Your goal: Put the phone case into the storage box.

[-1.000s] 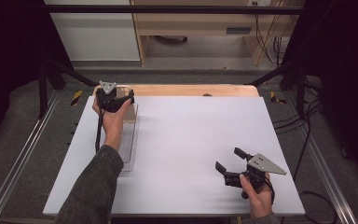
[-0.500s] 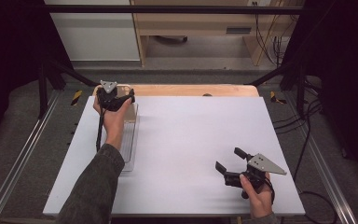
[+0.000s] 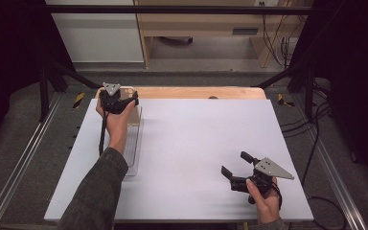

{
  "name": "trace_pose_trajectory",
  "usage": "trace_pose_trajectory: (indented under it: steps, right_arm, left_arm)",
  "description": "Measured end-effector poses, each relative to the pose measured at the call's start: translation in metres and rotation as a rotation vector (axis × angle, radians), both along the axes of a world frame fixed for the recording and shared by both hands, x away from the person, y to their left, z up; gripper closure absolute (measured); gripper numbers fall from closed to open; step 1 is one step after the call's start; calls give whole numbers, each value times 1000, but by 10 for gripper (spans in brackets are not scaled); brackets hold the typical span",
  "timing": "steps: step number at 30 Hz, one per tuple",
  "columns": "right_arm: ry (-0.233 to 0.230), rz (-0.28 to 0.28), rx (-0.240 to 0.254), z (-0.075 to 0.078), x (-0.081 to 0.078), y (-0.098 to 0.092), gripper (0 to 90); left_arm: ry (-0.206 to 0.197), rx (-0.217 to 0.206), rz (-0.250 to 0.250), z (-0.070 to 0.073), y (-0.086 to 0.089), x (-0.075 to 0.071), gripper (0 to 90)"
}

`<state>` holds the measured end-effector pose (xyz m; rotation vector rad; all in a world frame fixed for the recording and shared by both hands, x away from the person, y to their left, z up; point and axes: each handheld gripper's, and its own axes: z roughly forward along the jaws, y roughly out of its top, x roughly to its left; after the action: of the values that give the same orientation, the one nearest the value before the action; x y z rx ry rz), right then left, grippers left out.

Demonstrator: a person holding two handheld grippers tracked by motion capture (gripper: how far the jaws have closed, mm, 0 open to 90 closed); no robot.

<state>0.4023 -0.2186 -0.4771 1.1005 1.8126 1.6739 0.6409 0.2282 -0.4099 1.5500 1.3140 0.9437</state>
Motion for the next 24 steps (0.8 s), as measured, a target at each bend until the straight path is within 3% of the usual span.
trace_pose_trajectory:
  steps: [24]
  right_arm:
    - [-2,3,0,0,0,0,47]
  left_arm:
    - [4,0,-15,1,2,-1,98]
